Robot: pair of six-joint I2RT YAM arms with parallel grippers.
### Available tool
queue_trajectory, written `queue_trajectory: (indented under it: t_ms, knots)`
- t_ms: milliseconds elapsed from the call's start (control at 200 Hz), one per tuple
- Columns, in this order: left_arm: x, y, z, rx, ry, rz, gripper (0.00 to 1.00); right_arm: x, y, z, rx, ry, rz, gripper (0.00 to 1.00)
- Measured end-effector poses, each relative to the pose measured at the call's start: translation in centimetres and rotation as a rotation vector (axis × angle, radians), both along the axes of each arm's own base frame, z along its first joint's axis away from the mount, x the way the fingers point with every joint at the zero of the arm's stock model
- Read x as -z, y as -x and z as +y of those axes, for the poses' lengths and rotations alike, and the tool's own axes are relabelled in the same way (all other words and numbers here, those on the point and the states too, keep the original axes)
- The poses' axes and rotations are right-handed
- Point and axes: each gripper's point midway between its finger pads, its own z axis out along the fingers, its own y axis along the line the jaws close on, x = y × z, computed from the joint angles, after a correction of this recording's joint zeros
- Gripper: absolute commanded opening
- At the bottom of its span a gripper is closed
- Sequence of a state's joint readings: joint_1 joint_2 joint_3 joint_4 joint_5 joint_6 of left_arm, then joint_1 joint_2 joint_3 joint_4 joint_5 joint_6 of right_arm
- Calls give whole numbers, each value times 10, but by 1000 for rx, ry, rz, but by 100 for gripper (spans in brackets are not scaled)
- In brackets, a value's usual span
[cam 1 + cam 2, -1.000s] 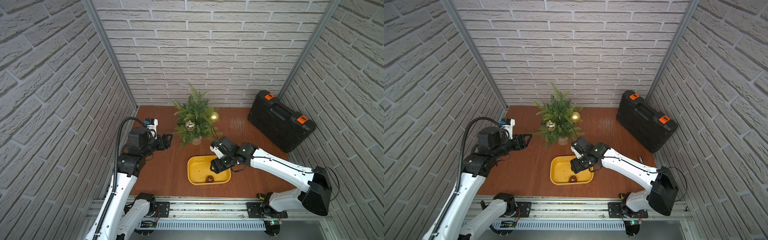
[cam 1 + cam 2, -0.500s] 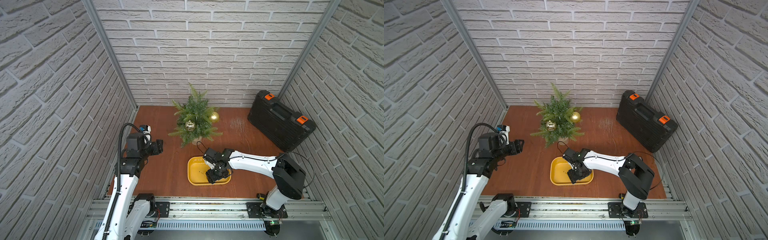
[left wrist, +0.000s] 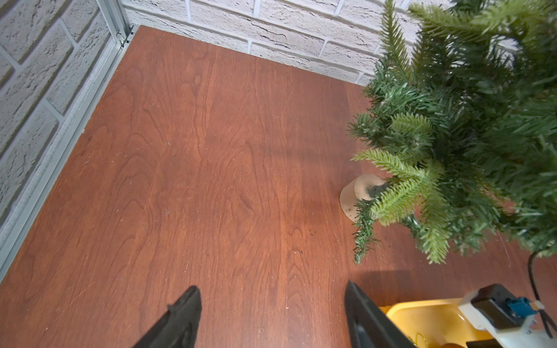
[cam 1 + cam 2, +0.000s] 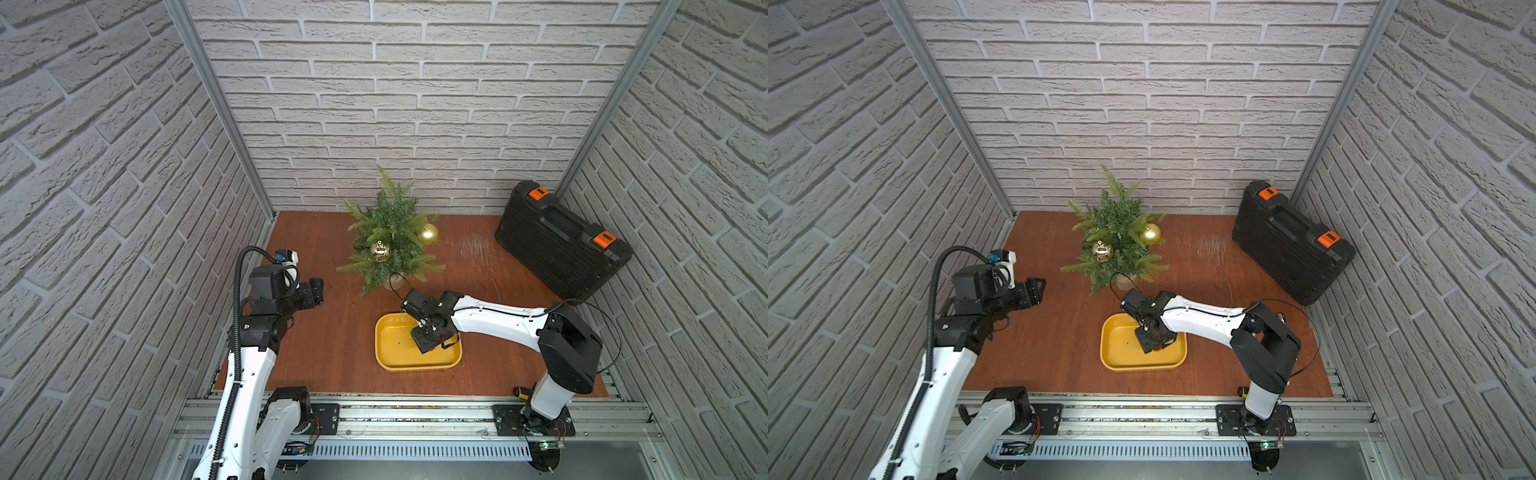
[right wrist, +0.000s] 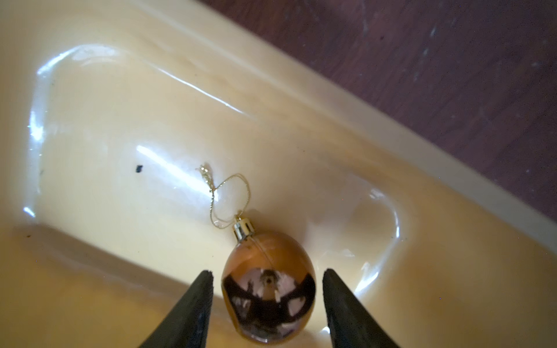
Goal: Decorate the small christmas tree with ornaments
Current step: Move an ornament from the container.
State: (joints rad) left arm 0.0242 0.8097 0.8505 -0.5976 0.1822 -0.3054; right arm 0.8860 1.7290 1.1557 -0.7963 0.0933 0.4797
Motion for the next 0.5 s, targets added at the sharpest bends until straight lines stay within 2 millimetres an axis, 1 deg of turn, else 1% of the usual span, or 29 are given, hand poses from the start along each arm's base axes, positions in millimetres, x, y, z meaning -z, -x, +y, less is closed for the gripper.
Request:
queue_trajectory:
  t_ms: [195,400,500]
  knots:
    - [2,-1,0,1,9,7,75,3,-3,-2,29,-4,-11,63]
    - [2,-1,-1,8,17,8,75,17,-1,-6,61,-16,-6,63]
    - [2,-1,-1,10,20,9,75,22,-1,-4,83,-39,-9,62]
